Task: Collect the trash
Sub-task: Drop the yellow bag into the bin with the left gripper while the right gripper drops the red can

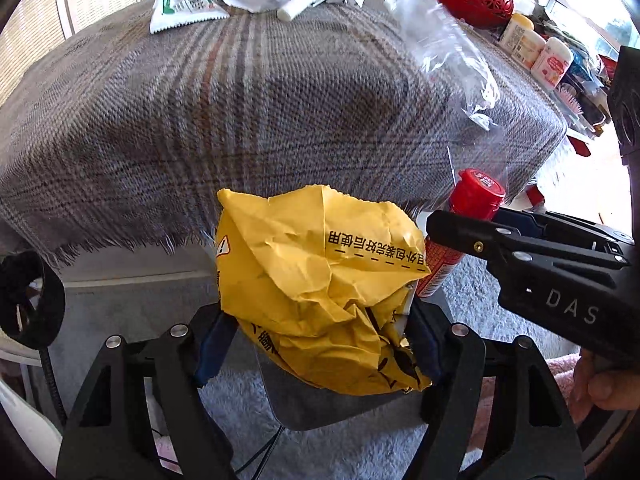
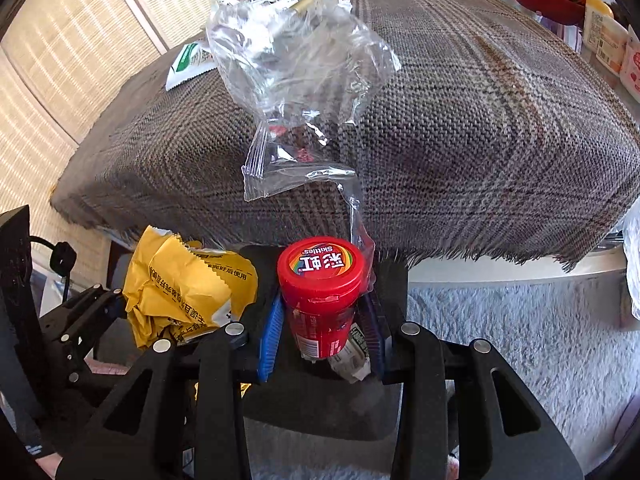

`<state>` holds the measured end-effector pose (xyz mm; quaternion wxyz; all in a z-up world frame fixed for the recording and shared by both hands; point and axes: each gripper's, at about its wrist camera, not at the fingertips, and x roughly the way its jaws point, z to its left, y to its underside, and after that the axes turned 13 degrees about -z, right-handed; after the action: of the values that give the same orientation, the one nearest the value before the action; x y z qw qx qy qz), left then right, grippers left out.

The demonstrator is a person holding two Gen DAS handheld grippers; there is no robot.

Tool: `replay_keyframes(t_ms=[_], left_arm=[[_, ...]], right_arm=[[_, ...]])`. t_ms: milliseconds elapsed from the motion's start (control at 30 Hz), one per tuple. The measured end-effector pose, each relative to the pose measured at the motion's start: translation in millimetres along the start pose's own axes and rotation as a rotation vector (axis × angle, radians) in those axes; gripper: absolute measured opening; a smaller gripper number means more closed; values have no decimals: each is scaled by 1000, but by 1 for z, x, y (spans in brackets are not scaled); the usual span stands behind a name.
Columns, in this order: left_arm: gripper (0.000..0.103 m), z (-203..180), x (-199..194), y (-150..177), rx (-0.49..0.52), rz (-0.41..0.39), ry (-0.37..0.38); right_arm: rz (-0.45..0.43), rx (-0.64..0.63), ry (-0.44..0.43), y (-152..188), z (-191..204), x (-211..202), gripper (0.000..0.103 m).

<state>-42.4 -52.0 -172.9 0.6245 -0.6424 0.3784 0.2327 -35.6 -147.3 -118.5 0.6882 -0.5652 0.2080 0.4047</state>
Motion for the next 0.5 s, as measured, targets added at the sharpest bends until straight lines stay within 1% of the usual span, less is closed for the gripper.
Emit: replay_keyframes(t_ms=[233, 333, 433, 467, 500], left_arm=[[71, -4, 16, 19, 10, 49, -12], [74, -2, 21, 23, 8, 60, -11], [78, 0, 21, 24, 5, 59, -20], [78, 1, 23, 20, 3, 59, -22], [79, 1, 23, 19, 0, 58, -23]], right_arm=[[29, 18, 4, 9, -8, 5, 38], [28, 20, 10, 9, -6, 6, 40], [24, 19, 12, 8, -4, 5, 47], [21, 19, 15, 7, -4, 5, 52], [18, 18, 18, 6, -3, 4, 56]])
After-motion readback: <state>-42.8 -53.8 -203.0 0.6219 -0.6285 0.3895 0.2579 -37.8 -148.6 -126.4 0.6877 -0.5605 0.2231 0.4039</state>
